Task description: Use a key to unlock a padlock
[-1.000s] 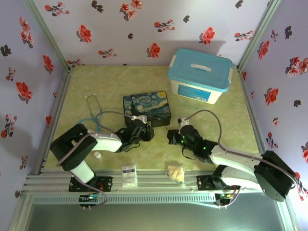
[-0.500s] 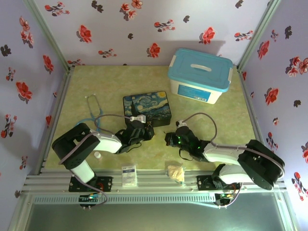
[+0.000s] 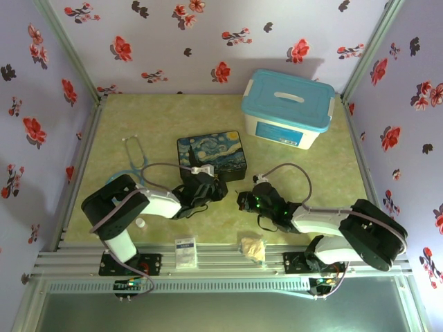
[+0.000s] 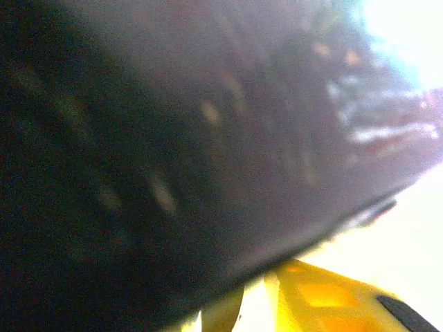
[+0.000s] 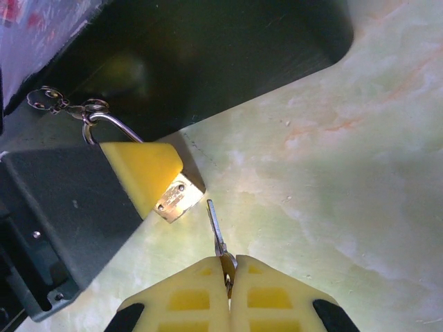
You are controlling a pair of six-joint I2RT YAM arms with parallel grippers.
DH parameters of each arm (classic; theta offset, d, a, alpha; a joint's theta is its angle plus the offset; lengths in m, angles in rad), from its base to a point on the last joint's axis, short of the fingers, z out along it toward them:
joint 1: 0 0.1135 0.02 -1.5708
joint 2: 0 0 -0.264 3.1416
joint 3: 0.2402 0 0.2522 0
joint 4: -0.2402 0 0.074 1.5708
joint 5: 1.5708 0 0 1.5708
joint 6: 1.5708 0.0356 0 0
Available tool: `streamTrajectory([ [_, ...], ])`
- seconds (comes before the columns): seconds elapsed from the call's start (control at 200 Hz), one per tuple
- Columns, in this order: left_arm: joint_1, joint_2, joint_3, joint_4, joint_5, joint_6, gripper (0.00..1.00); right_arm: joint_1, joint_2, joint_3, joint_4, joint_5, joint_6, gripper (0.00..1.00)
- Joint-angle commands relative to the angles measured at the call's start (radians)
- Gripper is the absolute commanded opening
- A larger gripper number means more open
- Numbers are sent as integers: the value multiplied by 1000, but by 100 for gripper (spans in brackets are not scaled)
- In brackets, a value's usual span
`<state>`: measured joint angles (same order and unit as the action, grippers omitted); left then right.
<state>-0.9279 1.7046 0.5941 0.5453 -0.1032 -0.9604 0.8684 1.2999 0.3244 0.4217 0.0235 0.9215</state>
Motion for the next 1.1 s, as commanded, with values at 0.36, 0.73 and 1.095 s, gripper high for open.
streamTrajectory([
  [0.36, -12, -39, -41, -9, -52, -30, 9, -36, 62, -32, 152, -72, 119, 0],
  [0.73, -12, -92, -69, 133, 7, -139, 0, -132, 105, -60, 254, -399, 54, 0],
  [1.095, -13, -91, -95, 276, 27, -225, 0, -258, 284, -69, 565, -690, 98, 0],
])
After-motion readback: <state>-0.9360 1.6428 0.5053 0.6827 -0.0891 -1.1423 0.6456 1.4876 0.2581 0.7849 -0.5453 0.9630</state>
